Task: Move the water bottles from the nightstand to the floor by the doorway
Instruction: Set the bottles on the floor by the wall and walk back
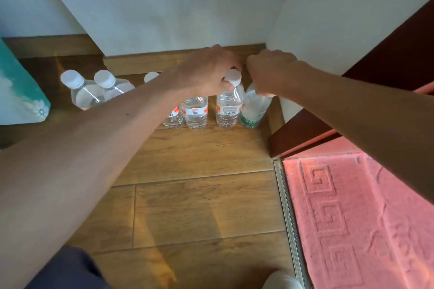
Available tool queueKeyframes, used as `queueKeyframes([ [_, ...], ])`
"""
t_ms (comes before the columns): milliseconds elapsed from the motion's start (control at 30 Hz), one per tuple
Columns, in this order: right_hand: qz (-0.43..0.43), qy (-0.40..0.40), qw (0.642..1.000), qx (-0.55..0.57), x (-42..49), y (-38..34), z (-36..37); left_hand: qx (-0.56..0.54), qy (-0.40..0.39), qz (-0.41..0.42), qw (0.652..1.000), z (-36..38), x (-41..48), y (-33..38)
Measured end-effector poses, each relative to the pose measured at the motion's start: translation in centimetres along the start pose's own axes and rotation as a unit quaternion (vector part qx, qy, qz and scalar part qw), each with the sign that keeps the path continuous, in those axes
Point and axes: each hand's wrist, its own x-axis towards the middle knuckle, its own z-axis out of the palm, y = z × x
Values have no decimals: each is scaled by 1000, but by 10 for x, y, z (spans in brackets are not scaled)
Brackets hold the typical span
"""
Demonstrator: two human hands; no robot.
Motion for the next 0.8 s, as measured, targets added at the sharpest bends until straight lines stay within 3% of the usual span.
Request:
queueKeyframes([
  [333,-15,0,1000,26,-3,2,-3,-36,-12,36,999,4,0,-3],
  [800,13,21,1000,13,-1,9,1,-6,35,4,999,7,-11,-6],
])
